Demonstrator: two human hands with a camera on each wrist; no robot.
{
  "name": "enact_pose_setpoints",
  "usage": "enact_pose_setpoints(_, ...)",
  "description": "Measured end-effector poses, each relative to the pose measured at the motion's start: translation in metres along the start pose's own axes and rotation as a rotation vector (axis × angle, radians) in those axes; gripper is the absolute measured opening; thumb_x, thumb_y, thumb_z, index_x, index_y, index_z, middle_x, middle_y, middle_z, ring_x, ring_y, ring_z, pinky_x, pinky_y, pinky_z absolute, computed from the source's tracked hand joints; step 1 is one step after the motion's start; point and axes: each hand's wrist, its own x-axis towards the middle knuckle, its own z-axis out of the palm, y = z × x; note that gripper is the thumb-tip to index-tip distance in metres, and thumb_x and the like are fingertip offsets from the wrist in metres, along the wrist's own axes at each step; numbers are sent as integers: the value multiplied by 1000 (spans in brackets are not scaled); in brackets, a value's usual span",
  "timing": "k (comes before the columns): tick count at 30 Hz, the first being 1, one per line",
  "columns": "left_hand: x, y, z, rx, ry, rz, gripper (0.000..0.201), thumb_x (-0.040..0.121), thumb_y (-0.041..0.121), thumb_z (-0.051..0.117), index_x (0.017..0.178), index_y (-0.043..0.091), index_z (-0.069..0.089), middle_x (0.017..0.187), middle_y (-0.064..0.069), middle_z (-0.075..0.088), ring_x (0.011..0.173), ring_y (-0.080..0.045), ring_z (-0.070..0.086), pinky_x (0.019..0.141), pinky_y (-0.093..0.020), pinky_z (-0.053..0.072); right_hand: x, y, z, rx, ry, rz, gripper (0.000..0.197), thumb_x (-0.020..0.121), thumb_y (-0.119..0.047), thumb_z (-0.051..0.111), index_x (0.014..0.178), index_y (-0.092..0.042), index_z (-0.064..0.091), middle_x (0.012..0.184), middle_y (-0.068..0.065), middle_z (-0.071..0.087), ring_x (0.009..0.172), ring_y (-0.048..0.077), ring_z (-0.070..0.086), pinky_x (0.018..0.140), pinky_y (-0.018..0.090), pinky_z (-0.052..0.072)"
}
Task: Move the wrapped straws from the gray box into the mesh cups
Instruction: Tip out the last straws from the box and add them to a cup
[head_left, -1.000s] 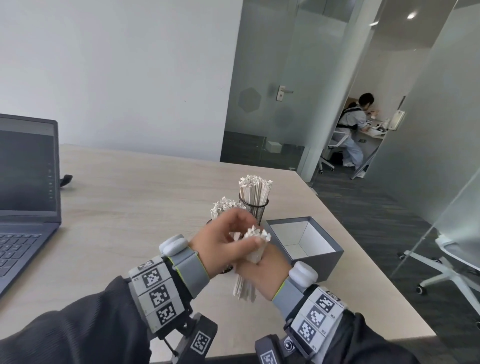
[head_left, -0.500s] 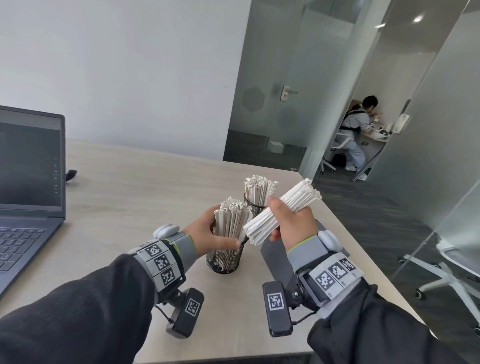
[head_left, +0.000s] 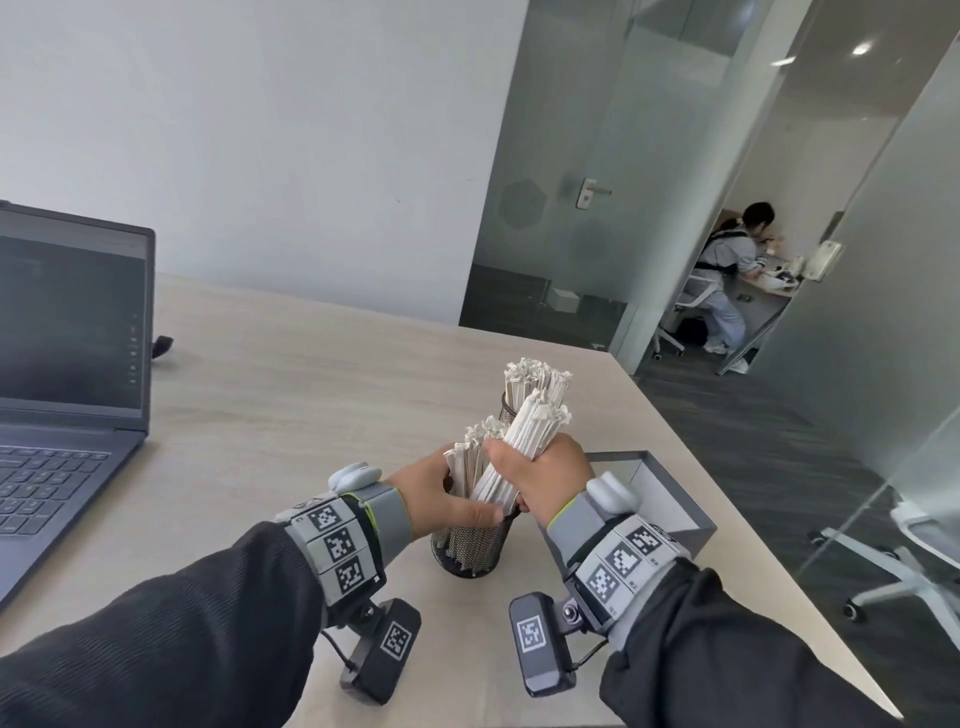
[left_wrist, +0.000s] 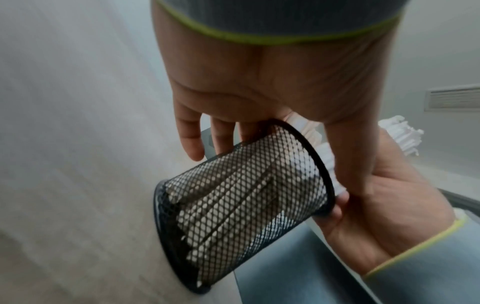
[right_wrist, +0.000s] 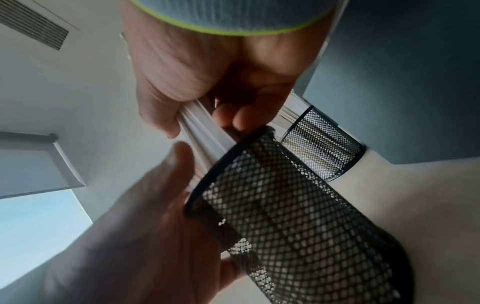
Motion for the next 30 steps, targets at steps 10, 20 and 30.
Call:
enact_pose_setpoints(10, 7, 14, -9, -107, -10, 19, 101, 43, 44, 94, 132, 32, 49, 117, 1, 72, 113, -17, 66, 104, -47, 49, -3, 10, 6, -109, -80, -81, 39, 73, -71, 54, 82, -35, 68, 74, -7, 73, 75, 8, 69, 76, 34, 56)
enact_pose_setpoints(20, 14, 30, -1, 164, 187, 27, 90, 54, 49, 87, 134, 39, 48, 113, 9, 66, 107, -15, 63, 94, -36, 52, -3, 7, -7, -5, 103, -181, 39, 84, -45, 68, 119, -30, 57, 103, -15, 56, 86, 1, 54, 82, 22, 47)
enact_pose_setpoints(30, 10, 32, -2, 176, 87, 46, 107, 46, 45, 76, 144, 37, 34, 125, 7, 63, 113, -12, 62, 101, -40, 50, -5, 7, -8, -395, -125, -418, 69, 92, -41, 57, 153, -28, 29, 157, -15, 27, 145, 0, 17, 116, 16, 9)
